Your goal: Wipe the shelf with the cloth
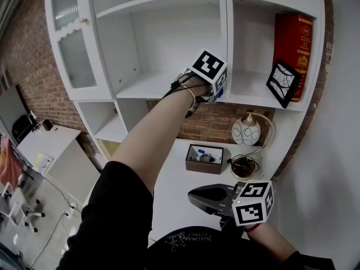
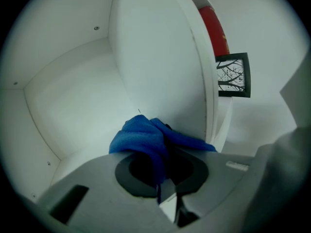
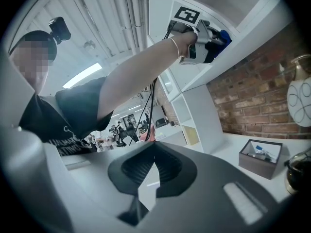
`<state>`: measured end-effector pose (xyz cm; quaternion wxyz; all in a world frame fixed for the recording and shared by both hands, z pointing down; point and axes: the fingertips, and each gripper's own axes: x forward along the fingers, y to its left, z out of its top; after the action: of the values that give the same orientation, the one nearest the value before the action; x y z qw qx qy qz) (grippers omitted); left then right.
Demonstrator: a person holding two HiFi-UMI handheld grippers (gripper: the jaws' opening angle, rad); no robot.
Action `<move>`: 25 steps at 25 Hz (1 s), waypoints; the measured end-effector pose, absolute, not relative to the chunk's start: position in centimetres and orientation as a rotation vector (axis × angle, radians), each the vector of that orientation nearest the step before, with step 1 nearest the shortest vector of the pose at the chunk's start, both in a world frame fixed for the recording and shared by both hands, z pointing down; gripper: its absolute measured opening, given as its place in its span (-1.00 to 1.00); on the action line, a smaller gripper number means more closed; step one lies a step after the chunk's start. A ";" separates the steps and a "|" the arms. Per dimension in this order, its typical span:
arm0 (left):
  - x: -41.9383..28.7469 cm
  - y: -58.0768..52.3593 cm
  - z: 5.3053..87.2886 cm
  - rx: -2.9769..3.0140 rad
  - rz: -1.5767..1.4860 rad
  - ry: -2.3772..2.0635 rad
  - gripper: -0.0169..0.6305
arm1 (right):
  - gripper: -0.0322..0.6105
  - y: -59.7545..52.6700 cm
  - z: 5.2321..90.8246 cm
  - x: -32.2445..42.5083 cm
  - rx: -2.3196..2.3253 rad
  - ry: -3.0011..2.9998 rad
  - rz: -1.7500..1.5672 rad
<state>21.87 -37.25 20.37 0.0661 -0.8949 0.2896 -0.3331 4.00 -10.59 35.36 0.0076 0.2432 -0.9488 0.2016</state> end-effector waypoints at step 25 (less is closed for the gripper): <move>-7.2 -47.9 18.8 -2.528 -0.759 1.609 -0.86 | -0.87 -10.8 36.5 -2.2 0.562 -2.884 0.614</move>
<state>-7.16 -47.88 18.82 0.0251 -0.8176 0.5203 -0.2455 -2.25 -10.76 36.46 0.0697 0.1866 -0.9585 0.2041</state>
